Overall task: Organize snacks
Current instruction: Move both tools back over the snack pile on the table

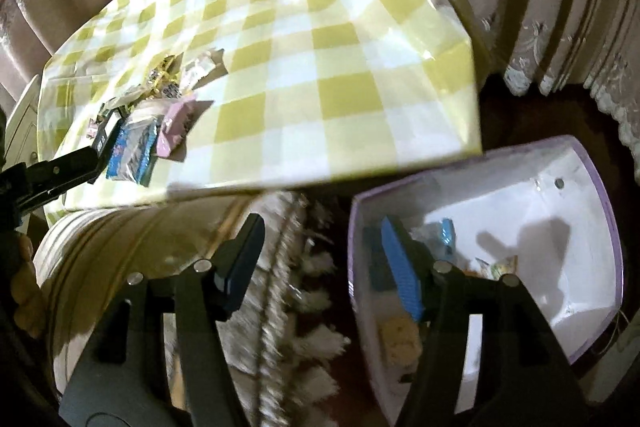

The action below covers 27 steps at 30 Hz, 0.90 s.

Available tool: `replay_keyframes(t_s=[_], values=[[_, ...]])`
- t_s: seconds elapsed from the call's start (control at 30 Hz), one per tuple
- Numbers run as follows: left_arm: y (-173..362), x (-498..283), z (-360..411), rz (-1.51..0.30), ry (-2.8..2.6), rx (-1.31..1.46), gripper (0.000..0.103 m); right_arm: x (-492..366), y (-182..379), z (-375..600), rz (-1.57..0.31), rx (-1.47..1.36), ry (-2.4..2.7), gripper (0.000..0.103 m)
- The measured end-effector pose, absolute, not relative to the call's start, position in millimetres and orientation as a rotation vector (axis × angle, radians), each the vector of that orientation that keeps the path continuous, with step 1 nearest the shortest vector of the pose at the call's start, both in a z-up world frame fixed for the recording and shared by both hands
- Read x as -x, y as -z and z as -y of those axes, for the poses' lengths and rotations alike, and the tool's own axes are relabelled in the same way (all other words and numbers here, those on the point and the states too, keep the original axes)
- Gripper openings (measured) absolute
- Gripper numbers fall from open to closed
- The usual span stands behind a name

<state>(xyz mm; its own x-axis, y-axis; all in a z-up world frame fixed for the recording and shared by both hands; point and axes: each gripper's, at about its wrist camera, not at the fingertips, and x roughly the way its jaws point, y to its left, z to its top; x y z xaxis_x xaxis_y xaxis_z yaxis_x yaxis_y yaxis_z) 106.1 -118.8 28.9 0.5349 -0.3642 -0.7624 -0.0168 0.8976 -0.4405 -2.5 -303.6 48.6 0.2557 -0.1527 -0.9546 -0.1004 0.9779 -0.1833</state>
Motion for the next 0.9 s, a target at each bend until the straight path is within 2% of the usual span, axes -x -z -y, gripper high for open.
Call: replay_keyframes(t_s=[0.4, 0.9], values=[[-15.7, -101.3, 13.3, -0.908, -0.053, 0.569, 0.054, -32.6, -32.2, 251.0, -1.292, 0.289, -0.029, 0.071], [7.1, -117.7, -72.1, -0.876, -0.227, 0.683, 0.054, -70.0, 16.3, 185.2, -1.338, 0.243, -0.083, 0.072]])
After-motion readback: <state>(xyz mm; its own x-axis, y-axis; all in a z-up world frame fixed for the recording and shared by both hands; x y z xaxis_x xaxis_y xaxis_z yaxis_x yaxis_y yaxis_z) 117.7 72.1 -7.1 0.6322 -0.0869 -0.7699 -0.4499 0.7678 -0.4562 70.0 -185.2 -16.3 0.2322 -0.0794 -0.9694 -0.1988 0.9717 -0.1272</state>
